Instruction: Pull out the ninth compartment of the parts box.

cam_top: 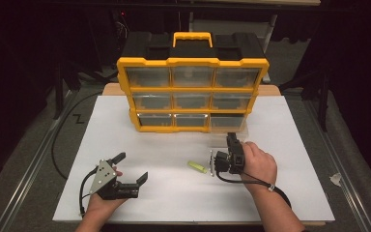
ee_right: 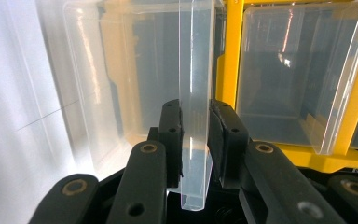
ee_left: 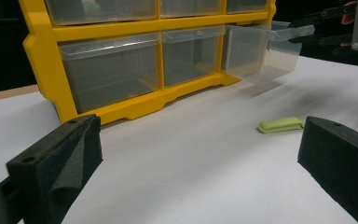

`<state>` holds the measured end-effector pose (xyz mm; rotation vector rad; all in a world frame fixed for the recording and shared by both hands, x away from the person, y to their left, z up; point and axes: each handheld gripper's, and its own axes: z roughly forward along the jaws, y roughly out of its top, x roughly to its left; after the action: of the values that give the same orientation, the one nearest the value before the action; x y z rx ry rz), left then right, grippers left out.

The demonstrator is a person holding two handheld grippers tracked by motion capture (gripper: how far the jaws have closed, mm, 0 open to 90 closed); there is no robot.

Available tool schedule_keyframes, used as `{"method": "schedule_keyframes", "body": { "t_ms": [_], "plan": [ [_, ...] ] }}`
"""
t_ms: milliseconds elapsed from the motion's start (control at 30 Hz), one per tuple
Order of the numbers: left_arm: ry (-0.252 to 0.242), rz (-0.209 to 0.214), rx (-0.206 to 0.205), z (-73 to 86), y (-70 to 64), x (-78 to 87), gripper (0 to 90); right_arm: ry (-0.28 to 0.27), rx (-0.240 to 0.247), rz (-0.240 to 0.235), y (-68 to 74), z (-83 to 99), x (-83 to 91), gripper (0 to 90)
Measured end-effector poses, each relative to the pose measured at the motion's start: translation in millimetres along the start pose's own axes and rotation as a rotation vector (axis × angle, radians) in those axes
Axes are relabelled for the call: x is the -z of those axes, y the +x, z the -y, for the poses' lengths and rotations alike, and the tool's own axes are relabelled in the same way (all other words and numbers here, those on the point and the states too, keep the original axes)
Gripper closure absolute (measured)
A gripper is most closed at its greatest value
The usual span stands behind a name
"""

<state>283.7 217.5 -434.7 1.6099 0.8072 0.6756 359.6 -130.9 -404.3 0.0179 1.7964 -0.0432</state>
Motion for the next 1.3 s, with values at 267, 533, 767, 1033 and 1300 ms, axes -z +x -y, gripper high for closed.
{"method": "schedule_keyframes", "body": {
  "t_ms": [267, 533, 767, 1033, 1300],
  "plan": [
    [0.0, 0.0, -0.002, -0.2, 0.0, 0.1, 0.2, 0.008, 0.003, 0.0, 2.9, 0.5, 4.5, 78.1],
    [0.0, 0.0, -0.002, -0.1, 0.4, 0.0, 0.2, -0.003, 0.004, 0.017, 6.0, 0.3, 5.5, 78.1],
    [0.0, 0.001, -0.003, -0.1, 0.2, 0.0, 0.2, -0.003, -0.006, 0.02, 7.3, 0.9, 5.8, 78.0],
    [0.0, 0.002, -0.004, -0.2, 0.1, 0.2, 0.2, -0.007, -0.007, 0.024, 7.5, 1.0, 5.7, 78.0],
    [0.0, 0.002, -0.005, -0.4, 0.4, 0.3, 0.2, -0.007, -0.025, 0.01, 6.2, 0.9, 5.1, 71.7]
  ]
}}
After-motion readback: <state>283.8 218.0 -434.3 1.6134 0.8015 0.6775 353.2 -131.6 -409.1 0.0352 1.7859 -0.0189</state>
